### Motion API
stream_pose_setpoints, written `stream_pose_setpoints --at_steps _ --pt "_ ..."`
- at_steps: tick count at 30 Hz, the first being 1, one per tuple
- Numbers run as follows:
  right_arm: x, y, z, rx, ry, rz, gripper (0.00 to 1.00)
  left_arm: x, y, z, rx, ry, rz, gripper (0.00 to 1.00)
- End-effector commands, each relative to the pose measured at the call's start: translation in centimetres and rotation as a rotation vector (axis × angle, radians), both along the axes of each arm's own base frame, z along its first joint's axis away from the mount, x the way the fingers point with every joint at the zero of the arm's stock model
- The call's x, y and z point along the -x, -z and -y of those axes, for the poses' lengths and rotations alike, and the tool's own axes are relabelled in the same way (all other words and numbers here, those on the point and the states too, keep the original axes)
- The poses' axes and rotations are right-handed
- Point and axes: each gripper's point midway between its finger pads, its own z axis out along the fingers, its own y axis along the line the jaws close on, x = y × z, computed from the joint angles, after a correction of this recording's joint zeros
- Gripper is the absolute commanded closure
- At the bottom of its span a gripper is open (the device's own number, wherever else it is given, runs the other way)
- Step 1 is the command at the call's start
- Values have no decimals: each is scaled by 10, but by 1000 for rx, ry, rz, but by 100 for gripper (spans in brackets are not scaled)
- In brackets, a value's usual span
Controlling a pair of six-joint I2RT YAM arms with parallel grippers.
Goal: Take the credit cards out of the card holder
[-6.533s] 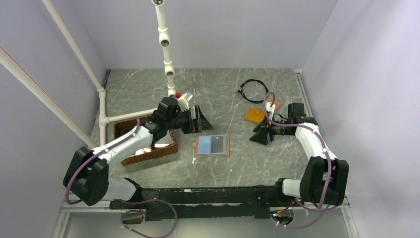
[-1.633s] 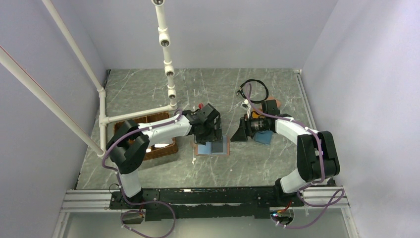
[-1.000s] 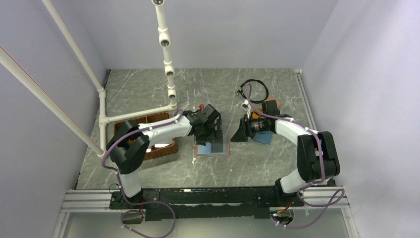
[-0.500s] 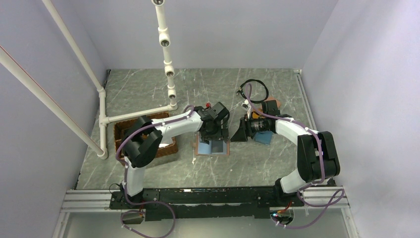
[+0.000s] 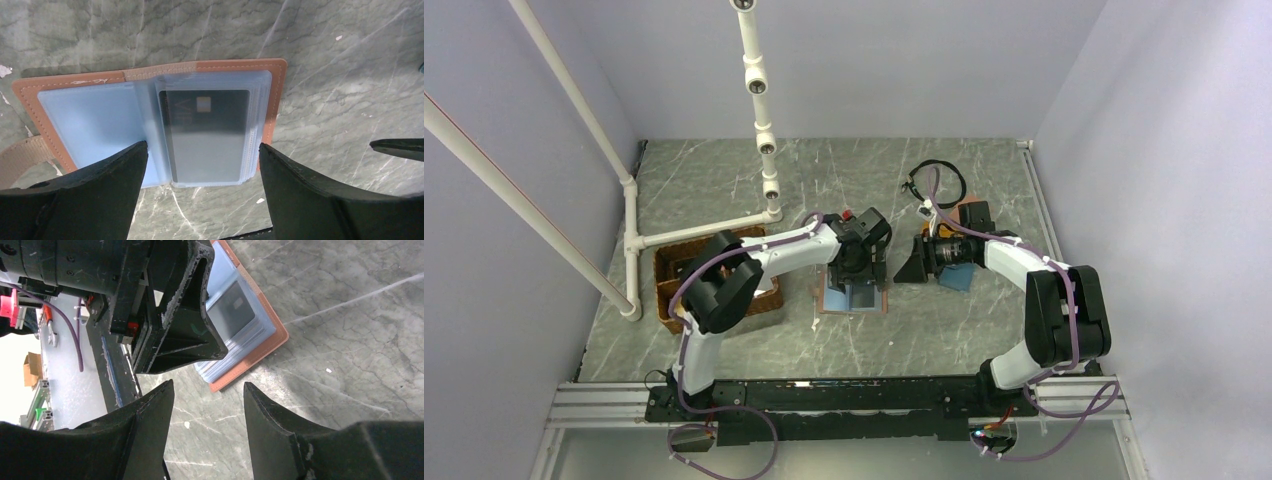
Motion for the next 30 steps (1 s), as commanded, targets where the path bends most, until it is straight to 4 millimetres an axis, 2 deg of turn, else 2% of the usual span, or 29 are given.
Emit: stream_pose_setpoints --at_steps 1,16,30 --pt "-8 -5 0 -6 3 40 44 -5 -8 10 6 1 21 13" --pt "-8 -6 1 -4 5 44 44 -6 -4 13 -17 6 11 13" --pt "-8 -5 1 -5 3 41 44 -4 2 6 -74 -4 -12 15"
